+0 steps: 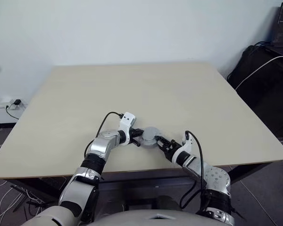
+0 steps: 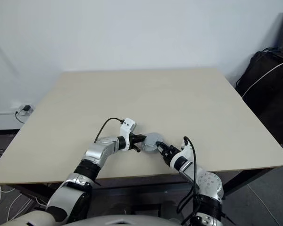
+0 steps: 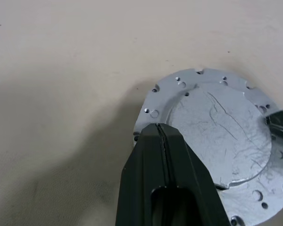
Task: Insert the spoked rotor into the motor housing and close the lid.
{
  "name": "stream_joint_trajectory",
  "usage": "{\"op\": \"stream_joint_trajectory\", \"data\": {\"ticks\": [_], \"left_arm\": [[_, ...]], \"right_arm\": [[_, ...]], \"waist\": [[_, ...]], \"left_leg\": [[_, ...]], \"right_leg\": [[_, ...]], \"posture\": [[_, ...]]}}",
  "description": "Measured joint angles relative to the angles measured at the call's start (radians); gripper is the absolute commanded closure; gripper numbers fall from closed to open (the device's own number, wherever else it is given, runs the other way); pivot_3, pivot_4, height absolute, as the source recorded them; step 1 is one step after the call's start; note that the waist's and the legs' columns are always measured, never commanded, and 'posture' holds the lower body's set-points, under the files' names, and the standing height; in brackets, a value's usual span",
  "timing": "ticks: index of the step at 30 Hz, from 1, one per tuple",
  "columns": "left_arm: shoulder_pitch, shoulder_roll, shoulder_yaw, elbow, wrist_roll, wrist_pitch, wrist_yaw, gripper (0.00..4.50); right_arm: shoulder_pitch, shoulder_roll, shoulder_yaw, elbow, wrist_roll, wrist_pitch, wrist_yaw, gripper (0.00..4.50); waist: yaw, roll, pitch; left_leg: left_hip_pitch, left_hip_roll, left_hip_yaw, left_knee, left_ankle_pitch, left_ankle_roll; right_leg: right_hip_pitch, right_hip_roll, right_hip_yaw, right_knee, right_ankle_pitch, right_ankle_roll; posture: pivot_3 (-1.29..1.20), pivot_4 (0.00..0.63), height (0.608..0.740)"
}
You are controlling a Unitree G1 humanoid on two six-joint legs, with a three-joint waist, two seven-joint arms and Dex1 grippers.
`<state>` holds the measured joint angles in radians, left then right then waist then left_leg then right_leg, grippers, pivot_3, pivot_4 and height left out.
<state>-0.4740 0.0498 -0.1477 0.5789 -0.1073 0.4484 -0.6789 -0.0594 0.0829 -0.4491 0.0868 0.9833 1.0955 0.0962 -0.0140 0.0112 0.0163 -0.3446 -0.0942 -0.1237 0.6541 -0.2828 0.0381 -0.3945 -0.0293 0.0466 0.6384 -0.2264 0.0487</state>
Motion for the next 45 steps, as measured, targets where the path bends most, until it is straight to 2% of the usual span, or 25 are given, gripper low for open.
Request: {"op": "stream_joint_trajectory", "data": {"ticks": [2, 11, 30, 35, 39, 45], "left_arm": [[0.0, 0.002, 0.001, -0.002, 0.001, -0.001, -0.001, 4.5], [0.001, 0.001, 0.001, -0.002, 0.003, 0.001, -0.001, 4.5], [0.034, -0.001, 0.012, -0.046, -0.002, 0.015, 0.002, 4.5], [0.101, -0.045, 0.075, -0.131, -0.046, -0.021, 0.071, 4.5], [0.144, -0.09, 0.14, -0.275, -0.08, -0.113, 0.169, 4.5], [0.311, -0.068, 0.177, -0.446, -0.112, -0.177, 0.206, 4.5]], "right_arm": [[0.017, 0.001, 0.011, 0.0, 0.013, 0.027, 0.007, 3.22], [0.016, -0.021, 0.029, -0.009, 0.013, 0.046, 0.014, 3.27], [0.016, 0.003, 0.02, 0.0, 0.025, -0.065, -0.007, 3.27], [0.015, 0.002, 0.026, 0.001, 0.037, -0.065, -0.007, 3.27], [0.013, 0.002, 0.033, 0.009, 0.045, -0.066, -0.007, 3.27], [0.014, 0.002, 0.032, 0.014, 0.062, -0.065, -0.006, 3.27]], "waist": [[-0.002, 0.001, 0.0], [0.0, 0.001, 0.0], [0.0, 0.001, 0.001], [0.0, -0.002, 0.004], [-0.006, -0.001, 0.005], [-0.009, -0.001, 0.005]], "left_leg": [[0.0, 0.0, 0.001, 0.0, -0.001, -0.002], [0.001, 0.0, 0.001, 0.0, -0.002, -0.003], [0.0, 0.0, 0.0, 0.0, -0.002, -0.003], [-0.003, 0.001, 0.0, 0.0, -0.002, -0.003], [-0.004, 0.001, 0.002, -0.001, -0.002, -0.004], [-0.004, 0.002, 0.003, -0.004, -0.002, -0.004]], "right_leg": [[0.0, 0.0, 0.0, 0.0, 0.0, 0.0], [0.001, 0.0, 0.0, 0.0, 0.0, 0.0], [0.001, 0.0, 0.0, -0.001, 0.0, 0.001], [-0.002, 0.0, 0.0, -0.001, 0.0, 0.001], [-0.001, 0.0, 0.001, -0.001, 0.0, 0.001], [-0.002, 0.0, 0.001, -0.002, 0.0, 0.0]], "posture": [[0.0, 0.0, 0.74], [0.0, 0.0, 0.74], [0.0, 0.0, 0.74], [0.0, 0.0, 0.74], [0.0, 0.0, 0.74], [0.0, 0.0, 0.74]]}}
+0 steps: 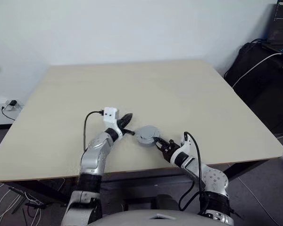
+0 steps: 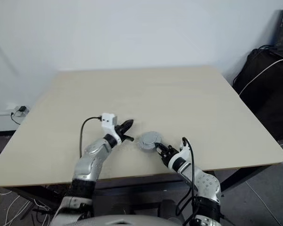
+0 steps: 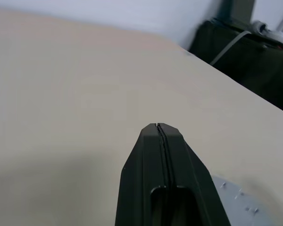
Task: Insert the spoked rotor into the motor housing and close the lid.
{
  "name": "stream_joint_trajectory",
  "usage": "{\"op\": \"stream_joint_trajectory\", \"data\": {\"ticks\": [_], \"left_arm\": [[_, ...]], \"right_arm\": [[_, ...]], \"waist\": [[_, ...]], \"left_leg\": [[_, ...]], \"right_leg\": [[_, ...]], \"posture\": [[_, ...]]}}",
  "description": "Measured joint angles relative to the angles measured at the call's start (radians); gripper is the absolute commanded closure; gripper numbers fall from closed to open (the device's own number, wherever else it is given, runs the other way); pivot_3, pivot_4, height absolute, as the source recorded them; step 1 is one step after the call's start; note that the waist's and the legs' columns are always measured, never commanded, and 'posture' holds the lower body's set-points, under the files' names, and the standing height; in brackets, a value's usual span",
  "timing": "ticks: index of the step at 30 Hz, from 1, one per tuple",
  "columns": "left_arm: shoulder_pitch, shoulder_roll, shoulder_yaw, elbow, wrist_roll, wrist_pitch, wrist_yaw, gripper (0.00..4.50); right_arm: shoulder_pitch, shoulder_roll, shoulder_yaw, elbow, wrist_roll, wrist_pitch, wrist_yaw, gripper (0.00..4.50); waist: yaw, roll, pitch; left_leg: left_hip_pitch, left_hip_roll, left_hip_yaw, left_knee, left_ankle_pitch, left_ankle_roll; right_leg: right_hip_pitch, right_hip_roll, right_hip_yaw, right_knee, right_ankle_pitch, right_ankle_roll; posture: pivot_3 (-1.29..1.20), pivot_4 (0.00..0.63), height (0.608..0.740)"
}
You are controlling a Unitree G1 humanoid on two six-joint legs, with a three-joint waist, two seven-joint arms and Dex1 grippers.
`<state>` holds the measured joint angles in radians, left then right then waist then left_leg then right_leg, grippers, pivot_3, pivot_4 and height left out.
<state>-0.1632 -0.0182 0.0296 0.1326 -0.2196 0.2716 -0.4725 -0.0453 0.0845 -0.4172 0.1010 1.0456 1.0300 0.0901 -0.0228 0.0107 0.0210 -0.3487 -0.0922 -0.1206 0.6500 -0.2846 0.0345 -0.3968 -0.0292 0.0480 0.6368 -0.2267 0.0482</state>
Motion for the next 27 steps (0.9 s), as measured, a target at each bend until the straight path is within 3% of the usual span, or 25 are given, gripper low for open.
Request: {"op": "stream_joint_trajectory", "data": {"ticks": [7, 10, 20, 23, 27], "left_arm": [[0.205, 0.01, 0.04, -0.138, -0.166, 0.036, -0.053, 4.5], [0.28, -0.002, 0.058, -0.171, -0.243, 0.083, -0.052, 4.5], [0.423, -0.039, 0.062, -0.217, -0.352, 0.117, -0.022, 4.5], [0.453, -0.041, 0.077, -0.226, -0.445, 0.154, -0.046, 3.92], [0.485, -0.045, 0.101, -0.242, -0.603, 0.228, -0.077, 2.56]], "right_arm": [[0.025, 0.001, 0.001, -0.003, 0.037, 0.005, 0.043, 3.29], [0.028, 0.0, 0.012, -0.004, 0.061, 0.02, 0.068, 3.29], [0.018, -0.003, 0.055, -0.051, 0.182, 0.049, 0.14, 3.29], [0.016, -0.011, 0.066, -0.062, 0.203, 0.066, 0.149, 3.29], [0.009, -0.035, 0.081, -0.071, 0.224, 0.076, 0.151, 3.29]], "waist": [[-0.001, 0.005, 0.008], [-0.001, 0.006, 0.01], [0.011, 0.007, 0.011], [0.011, 0.007, 0.011], [0.011, 0.007, 0.011]], "left_leg": [[-0.003, 0.0, 0.0, 0.0, -0.001, 0.001], [-0.013, 0.0, 0.0, 0.0, 0.002, 0.006], [-0.016, -0.001, 0.0, 0.0, 0.0, 0.009], [-0.016, -0.001, 0.001, 0.0, 0.0, 0.009], [-0.016, -0.001, 0.001, 0.001, 0.0, 0.009]], "right_leg": [[-0.002, 0.0, 0.0, -0.003, 0.0, 0.0], [-0.012, 0.0, 0.0, -0.003, 0.001, 0.0], [-0.015, -0.001, -0.001, -0.008, 0.001, -0.001], [-0.015, -0.001, -0.001, -0.008, 0.001, -0.001], [-0.015, -0.001, -0.001, -0.008, 0.001, -0.001]], "posture": [[0.0, 0.0, 0.74], [0.0, 0.0, 0.74], [0.0, 0.0, 0.74], [0.0, 0.0, 0.74], [0.0, 0.0, 0.74]]}}
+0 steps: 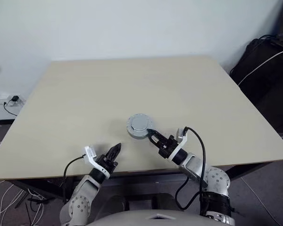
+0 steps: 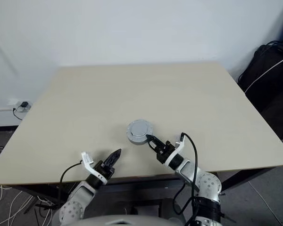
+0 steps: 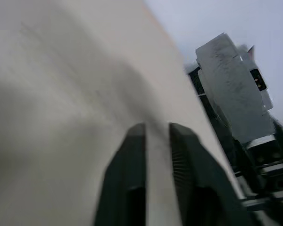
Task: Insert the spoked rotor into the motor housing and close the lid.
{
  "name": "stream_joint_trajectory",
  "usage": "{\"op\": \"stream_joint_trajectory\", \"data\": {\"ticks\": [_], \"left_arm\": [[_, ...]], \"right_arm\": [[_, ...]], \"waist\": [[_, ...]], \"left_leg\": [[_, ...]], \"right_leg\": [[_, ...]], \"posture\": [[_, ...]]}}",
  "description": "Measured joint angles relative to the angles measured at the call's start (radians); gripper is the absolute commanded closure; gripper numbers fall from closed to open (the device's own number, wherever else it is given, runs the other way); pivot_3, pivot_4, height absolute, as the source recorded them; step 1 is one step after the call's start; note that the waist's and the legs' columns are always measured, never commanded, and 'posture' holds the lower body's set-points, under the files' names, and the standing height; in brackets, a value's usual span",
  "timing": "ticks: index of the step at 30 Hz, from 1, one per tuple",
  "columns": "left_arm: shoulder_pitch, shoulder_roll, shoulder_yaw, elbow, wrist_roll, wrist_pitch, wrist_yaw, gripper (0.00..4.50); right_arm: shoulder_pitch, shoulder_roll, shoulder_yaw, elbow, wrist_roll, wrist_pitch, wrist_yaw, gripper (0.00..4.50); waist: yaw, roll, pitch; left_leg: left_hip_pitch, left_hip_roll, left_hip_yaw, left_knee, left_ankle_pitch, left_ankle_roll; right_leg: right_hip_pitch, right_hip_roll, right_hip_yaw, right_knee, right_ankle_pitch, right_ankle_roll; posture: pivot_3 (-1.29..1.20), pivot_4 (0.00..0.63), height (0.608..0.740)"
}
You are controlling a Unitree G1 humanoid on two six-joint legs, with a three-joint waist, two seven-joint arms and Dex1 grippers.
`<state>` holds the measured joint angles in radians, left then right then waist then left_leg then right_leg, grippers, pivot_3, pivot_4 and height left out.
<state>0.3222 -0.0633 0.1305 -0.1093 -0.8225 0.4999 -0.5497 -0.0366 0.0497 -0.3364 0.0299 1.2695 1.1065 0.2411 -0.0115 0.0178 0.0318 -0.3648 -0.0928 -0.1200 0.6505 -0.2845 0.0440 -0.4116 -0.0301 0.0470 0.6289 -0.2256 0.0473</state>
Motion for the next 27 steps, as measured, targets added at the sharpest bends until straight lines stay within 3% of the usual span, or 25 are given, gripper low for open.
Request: {"op": "stream_joint_trajectory", "data": {"ticks": [7, 8, 17, 27], "left_arm": [[0.056, -0.01, 0.021, -0.015, -0.182, 0.089, 0.02, 0.17], [0.059, -0.01, 0.019, -0.015, -0.198, 0.101, 0.027, 0.05], [0.056, -0.01, 0.005, -0.005, -0.319, 0.169, 0.03, 0.05], [0.046, -0.008, -0.018, 0.025, -0.357, 0.174, 0.025, 0.05]], "right_arm": [[0.0, -0.03, 0.004, 0.0, 0.009, 0.01, -0.007, 3.29], [0.0, -0.034, 0.006, 0.0, 0.009, 0.01, -0.009, 3.29], [0.003, -0.064, 0.043, -0.005, 0.012, 0.051, -0.027, 3.29], [0.012, -0.123, 0.096, -0.031, 0.015, 0.134, -0.029, 3.29]], "waist": [[0.0, 0.0, 0.0], [0.0, 0.0, 0.0], [0.0, 0.0, 0.0], [0.001, 0.0, -0.001]], "left_leg": [[0.0, 0.0, 0.001, 0.001, 0.0, 0.0], [0.0, 0.0, 0.001, 0.001, 0.0, 0.0], [0.001, 0.0, 0.001, 0.001, 0.0, 0.0], [0.001, 0.0, 0.002, 0.003, 0.0, 0.0]], "right_leg": [[0.001, 0.0, 0.0, 0.0, 0.0, 0.0], [0.001, 0.0, 0.0, 0.0, 0.0, 0.0], [0.001, 0.0, 0.001, 0.0, 0.001, -0.002], [0.002, 0.0, 0.001, 0.0, 0.002, -0.002]], "posture": [[0.0, 0.0, 0.74], [0.0, 0.0, 0.74], [0.0, 0.0, 0.74], [0.0, 0.0, 0.74]]}}
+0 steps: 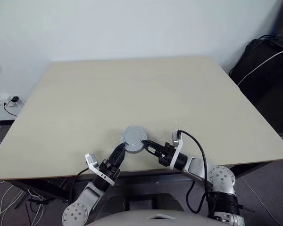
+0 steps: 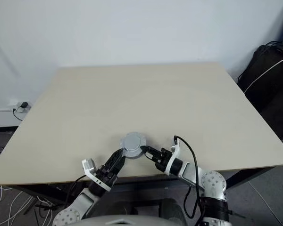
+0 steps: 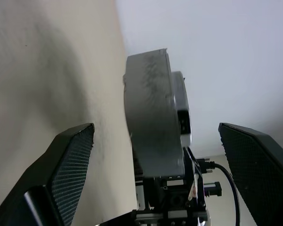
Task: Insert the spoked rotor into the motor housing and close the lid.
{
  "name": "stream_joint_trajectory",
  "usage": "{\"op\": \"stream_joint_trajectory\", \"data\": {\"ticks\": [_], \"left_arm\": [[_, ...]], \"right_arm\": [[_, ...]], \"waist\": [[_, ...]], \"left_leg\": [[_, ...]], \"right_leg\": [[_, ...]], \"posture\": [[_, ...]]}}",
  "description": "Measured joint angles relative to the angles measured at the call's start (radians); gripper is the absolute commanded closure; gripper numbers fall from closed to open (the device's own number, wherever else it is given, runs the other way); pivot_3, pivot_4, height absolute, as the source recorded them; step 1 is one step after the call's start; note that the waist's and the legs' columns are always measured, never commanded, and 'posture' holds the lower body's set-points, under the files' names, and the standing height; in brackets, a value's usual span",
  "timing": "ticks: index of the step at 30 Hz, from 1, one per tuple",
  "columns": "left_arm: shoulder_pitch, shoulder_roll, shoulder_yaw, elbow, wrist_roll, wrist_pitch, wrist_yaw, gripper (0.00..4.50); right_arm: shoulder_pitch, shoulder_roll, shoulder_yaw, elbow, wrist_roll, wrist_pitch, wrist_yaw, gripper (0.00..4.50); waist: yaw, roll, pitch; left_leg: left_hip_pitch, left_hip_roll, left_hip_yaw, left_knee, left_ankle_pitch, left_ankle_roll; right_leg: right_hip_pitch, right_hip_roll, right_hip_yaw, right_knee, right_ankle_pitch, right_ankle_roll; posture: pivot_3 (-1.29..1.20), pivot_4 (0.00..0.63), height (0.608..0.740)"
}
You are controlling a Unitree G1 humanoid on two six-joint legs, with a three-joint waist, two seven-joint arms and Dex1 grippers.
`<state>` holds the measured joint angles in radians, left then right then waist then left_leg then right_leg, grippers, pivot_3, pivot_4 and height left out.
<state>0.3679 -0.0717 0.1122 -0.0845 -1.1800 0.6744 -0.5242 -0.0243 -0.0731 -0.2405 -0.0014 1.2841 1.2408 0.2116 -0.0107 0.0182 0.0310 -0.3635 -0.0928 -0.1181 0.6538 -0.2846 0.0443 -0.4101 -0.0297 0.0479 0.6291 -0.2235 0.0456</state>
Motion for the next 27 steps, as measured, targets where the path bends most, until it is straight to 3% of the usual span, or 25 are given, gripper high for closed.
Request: {"op": "stream_joint_trajectory", "data": {"ticks": [13, 16, 21, 27], "left_arm": [[-0.015, 0.002, -0.015, 0.007, -0.012, 0.003, -0.001, 0.05], [-0.023, 0.003, -0.019, 0.014, -0.019, 0.016, 0.0, 0.62], [-0.028, 0.004, -0.027, 0.019, -0.048, 0.022, -0.005, 2.29], [-0.028, 0.004, -0.026, 0.02, -0.066, 0.017, -0.004, 2.31]], "right_arm": [[0.011, -0.037, 0.047, -0.038, 0.068, 0.082, 0.0, 3.29], [0.01, -0.039, 0.048, -0.038, 0.074, 0.079, 0.0, 3.29], [0.011, -0.048, 0.052, -0.038, 0.072, 0.075, -0.011, 3.29], [0.015, -0.052, 0.072, -0.057, 0.039, 0.041, 0.018, 3.29]], "waist": [[0.0, 0.0, 0.0], [0.0, 0.001, -0.001], [0.0, 0.0, -0.001], [0.0, 0.002, -0.002]], "left_leg": [[0.0, 0.0, 0.0, 0.004, -0.001, 0.001], [0.0, 0.0, 0.0, 0.005, -0.001, 0.001], [0.0, 0.0, 0.001, 0.006, -0.001, 0.002], [0.0, 0.0, 0.001, 0.006, -0.001, 0.002]], "right_leg": [[0.001, 0.0, 0.0, 0.0, 0.0, 0.003], [0.001, 0.0, 0.0, 0.0, 0.0, 0.003], [0.001, 0.0, 0.0, 0.0, 0.001, 0.003], [0.001, 0.0, 0.0, 0.0, 0.001, 0.004]], "posture": [[0.0, 0.0, 0.74], [0.0, 0.0, 0.74], [0.0, 0.0, 0.74], [0.0, 0.0, 0.74]]}}
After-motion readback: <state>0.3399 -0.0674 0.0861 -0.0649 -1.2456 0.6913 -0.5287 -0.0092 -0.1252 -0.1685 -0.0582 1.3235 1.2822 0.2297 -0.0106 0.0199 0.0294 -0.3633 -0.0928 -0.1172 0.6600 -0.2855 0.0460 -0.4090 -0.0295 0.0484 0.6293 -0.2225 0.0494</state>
